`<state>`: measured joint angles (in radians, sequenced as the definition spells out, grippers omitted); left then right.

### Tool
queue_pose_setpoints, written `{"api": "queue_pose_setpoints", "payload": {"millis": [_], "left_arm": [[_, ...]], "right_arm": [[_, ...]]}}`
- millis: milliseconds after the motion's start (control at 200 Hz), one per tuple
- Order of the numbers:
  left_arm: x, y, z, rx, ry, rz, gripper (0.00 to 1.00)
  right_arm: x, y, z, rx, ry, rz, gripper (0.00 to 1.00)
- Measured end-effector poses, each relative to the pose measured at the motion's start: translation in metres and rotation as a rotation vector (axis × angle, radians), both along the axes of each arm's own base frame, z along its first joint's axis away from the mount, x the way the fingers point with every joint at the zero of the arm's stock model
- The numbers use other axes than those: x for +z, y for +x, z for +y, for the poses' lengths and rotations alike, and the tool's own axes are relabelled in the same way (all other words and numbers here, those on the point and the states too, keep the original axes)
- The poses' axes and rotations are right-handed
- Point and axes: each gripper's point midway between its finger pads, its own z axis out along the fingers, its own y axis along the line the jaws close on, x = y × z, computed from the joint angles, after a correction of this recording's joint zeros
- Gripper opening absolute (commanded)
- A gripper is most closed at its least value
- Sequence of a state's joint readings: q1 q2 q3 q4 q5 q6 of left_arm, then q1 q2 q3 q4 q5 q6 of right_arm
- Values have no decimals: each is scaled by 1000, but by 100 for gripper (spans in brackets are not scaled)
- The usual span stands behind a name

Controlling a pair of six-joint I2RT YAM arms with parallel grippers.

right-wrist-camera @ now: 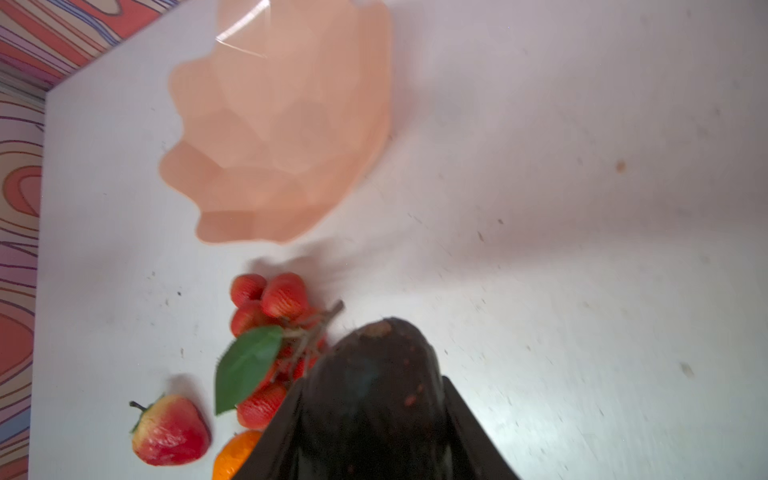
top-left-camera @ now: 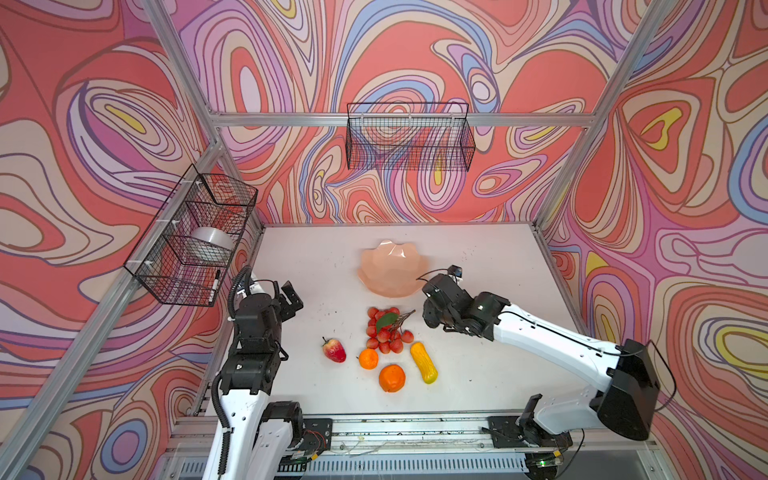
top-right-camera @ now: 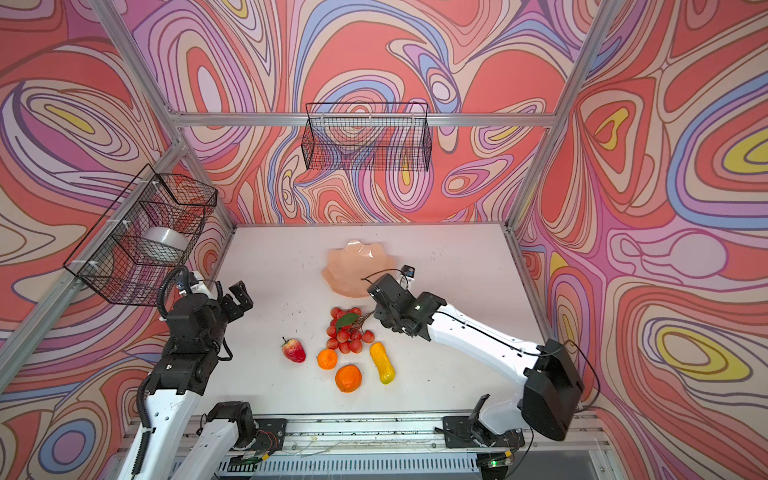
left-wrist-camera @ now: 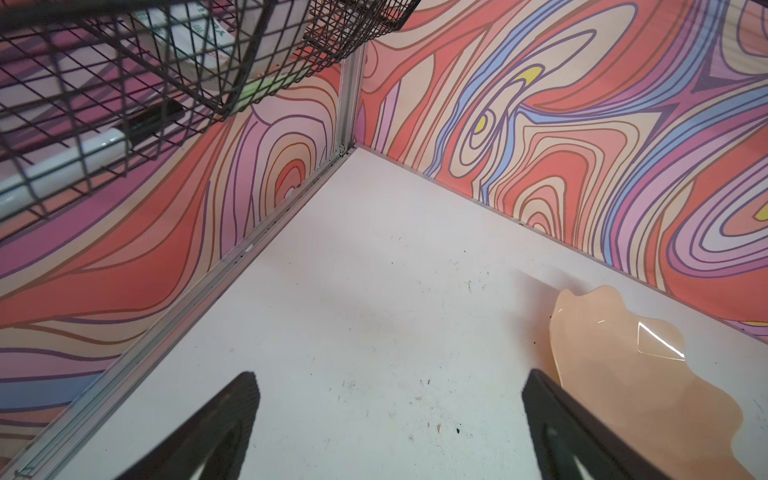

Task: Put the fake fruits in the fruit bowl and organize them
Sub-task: 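Carry the avocado with the right gripper into the pink bowl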

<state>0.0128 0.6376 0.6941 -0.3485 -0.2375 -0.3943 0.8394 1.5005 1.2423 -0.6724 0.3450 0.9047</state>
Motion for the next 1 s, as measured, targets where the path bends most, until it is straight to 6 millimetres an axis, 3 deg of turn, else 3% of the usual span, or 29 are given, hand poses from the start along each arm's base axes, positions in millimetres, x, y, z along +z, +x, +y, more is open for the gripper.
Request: {"api": "queue_pose_setpoints", "payload": {"millis": [120, 300, 391, 536, 666, 806, 1001], "left_arm": [[-2, 0, 0, 0, 0, 7, 100], [-3, 0, 0, -1, 0, 15, 100], [-4, 0, 0, -2, -1, 15, 100], [-4, 1, -2, -12, -6, 16, 100], [-5, 1, -3, -17, -11, 19, 100], [-7, 0, -5, -21, -24, 25, 100], [-27, -8, -12, -30, -95, 128, 100]], "right_arm": [[7, 38, 37, 92, -63, -39, 34], [-13, 102, 78, 195, -129, -42, 35], [-32, 131, 85, 222, -146, -25, 35], [-72, 167, 81, 243, -178, 32, 35], [-108, 182, 71, 256, -207, 96, 37], [-132, 186, 69, 279, -214, 149, 42], [-136, 190, 73, 297, -181, 162, 62]]}}
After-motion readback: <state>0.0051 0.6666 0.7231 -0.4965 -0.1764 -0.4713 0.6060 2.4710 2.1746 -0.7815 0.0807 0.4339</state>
